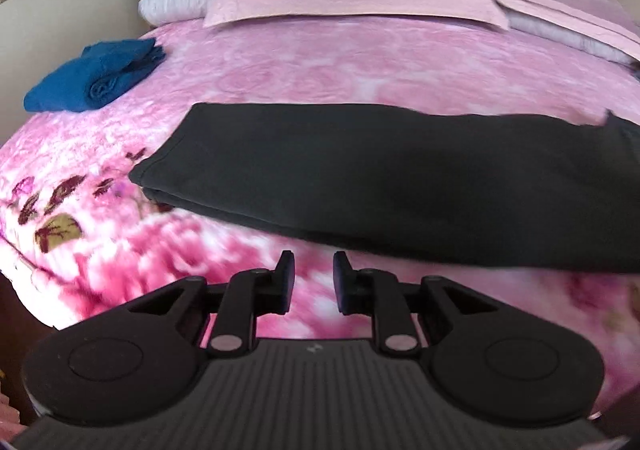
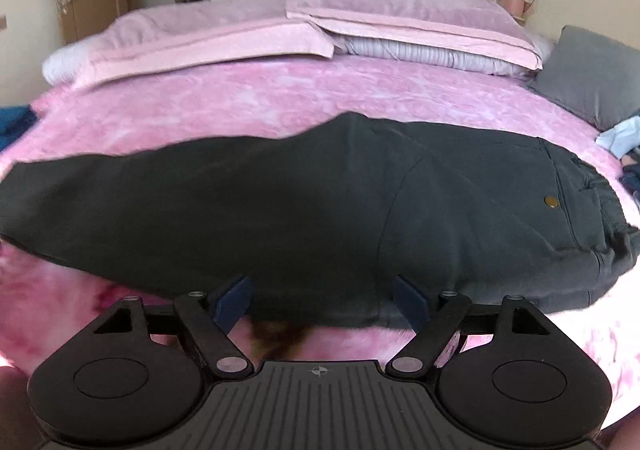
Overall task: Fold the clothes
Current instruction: 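Lay the trousers flat on the bed and open both grippers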
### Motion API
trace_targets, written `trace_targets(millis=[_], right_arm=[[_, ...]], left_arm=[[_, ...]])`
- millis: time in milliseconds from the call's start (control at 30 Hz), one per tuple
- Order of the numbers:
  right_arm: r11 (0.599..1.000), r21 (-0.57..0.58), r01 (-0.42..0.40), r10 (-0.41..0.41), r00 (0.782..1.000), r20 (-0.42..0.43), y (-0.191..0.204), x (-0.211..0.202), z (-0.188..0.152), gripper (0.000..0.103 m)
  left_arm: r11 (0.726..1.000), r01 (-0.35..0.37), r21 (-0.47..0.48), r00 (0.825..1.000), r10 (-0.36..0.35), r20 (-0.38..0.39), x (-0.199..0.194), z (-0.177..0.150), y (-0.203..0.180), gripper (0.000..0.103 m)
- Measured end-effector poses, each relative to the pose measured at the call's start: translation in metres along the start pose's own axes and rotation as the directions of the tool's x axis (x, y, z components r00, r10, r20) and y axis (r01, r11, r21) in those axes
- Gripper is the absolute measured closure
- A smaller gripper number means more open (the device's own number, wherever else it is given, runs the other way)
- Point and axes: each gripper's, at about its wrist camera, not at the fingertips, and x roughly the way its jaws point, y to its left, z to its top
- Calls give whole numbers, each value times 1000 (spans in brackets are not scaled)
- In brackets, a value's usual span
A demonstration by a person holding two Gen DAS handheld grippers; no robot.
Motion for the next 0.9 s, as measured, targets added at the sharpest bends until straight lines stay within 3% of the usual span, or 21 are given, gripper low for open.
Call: trace_targets(millis=[233, 900], right_arm=[[999, 47, 17, -17, 1000, 12, -6, -36, -13, 22], [990, 134, 51, -64, 993, 100, -15, -127, -31, 22]], left_arm=[[997, -2, 81, 997, -4, 71, -50, -9, -27, 78], [988, 98, 120, 975, -119, 186, -136, -33, -43, 70]])
